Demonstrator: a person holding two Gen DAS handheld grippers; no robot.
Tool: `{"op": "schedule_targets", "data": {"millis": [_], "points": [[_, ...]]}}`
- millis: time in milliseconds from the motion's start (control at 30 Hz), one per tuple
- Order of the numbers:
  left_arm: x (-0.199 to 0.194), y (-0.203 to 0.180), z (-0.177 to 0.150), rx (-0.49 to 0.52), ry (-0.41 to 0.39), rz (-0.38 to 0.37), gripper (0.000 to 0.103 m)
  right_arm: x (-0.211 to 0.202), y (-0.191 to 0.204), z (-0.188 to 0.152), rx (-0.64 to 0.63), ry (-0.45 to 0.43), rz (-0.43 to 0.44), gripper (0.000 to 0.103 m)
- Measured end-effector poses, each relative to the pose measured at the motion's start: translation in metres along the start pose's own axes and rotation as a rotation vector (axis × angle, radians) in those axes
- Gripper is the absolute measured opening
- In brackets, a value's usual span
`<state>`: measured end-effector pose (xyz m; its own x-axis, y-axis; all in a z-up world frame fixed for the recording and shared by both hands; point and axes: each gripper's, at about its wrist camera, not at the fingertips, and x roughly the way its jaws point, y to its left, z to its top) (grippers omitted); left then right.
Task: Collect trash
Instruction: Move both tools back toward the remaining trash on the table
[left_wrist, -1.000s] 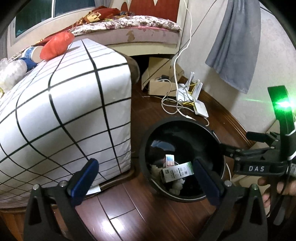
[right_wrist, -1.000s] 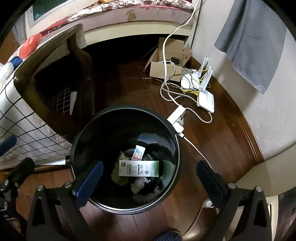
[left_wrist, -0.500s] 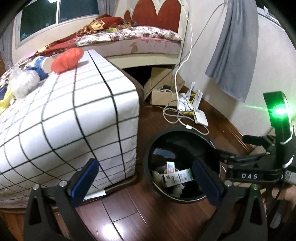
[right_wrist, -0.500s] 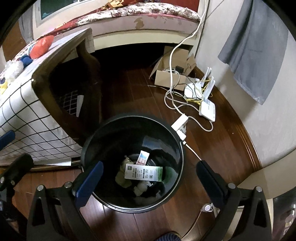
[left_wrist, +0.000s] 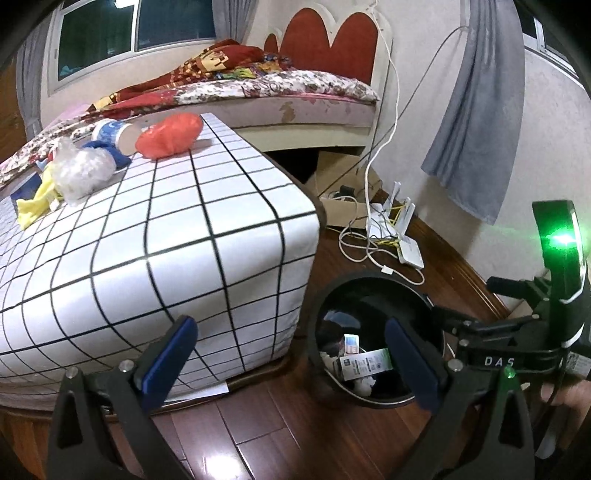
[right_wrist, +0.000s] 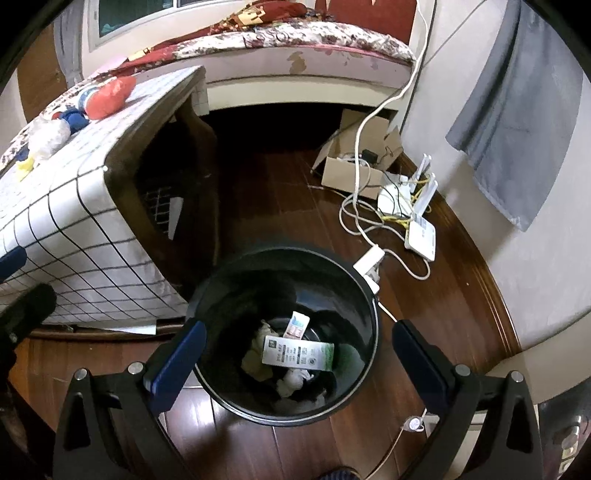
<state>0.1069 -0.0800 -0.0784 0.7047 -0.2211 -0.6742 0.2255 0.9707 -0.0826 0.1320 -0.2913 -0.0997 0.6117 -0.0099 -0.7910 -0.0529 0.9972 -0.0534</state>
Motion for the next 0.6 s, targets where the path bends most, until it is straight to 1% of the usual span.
{"op": "schedule_targets", "data": {"millis": [133,367,467,600], "points": [[-0.013,0.009,0.004,-0.016,-0.025,0.013,0.102,-0.013,0.008,0.009,-0.009,-0.066,0.008,0.102],[-0.04,0.044,0.015,-0.064,-0.086,0.06,0.102,-0.044,0.028,0.028,-0.022,-0.223,0.047,0.102],[-0.049,0.064,0.019,-0.087,-0.106,0.093,0.102,-0.051,0.042,0.034,-0.04,-0.264,0.069,0.102],[-0.055,0.087,0.019,-0.121,-0.117,0.135,0.102,-0.053,0.064,0.042,-0.073,-0.287,0.091,0.102]]}}
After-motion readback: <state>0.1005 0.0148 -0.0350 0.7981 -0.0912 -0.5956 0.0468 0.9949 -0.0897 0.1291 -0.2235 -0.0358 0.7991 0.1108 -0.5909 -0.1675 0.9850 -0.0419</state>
